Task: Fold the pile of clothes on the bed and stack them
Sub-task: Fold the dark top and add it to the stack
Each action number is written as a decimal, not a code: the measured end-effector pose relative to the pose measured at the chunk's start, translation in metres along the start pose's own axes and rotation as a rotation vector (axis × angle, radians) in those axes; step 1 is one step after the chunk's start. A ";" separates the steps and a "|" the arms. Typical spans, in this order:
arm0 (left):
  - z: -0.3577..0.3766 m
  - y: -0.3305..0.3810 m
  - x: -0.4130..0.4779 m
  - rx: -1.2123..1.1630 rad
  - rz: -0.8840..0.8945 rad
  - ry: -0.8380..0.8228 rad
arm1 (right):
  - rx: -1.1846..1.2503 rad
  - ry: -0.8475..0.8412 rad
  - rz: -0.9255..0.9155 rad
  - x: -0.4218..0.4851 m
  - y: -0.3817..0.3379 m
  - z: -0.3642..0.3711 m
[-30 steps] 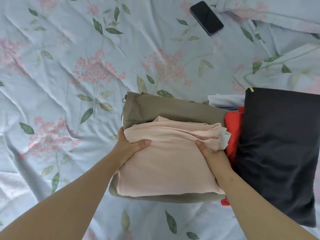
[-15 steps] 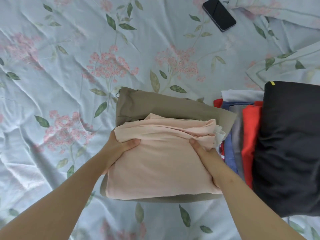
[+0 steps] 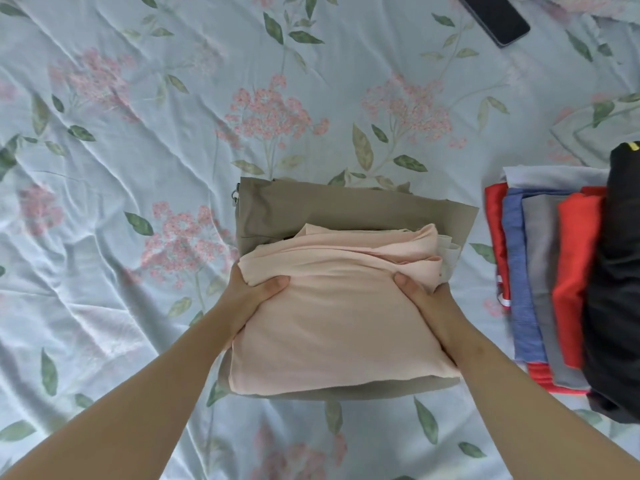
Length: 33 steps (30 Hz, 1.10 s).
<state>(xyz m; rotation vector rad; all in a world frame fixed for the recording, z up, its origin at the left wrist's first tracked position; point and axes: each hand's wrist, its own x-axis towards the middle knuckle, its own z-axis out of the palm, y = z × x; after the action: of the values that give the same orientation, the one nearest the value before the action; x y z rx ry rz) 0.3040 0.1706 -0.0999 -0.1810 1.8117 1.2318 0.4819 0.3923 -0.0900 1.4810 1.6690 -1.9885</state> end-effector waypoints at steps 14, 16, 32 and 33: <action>-0.010 0.014 -0.074 -0.051 0.069 0.030 | 0.028 -0.161 -0.032 -0.053 -0.023 -0.020; -0.015 0.015 -0.107 -0.103 0.081 0.057 | -0.012 -0.209 -0.099 -0.079 -0.036 -0.017; -0.194 -0.058 -0.316 -0.425 0.354 0.297 | -0.291 -0.629 -0.312 -0.235 -0.089 0.176; -0.214 -0.069 -0.325 -0.427 0.378 0.308 | -0.310 -0.650 -0.315 -0.241 -0.087 0.200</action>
<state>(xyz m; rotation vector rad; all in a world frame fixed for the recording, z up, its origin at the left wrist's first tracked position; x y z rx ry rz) 0.4028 -0.1470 0.1133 -0.2894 1.8710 1.9461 0.4316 0.1531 0.1250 0.4135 1.8430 -1.9272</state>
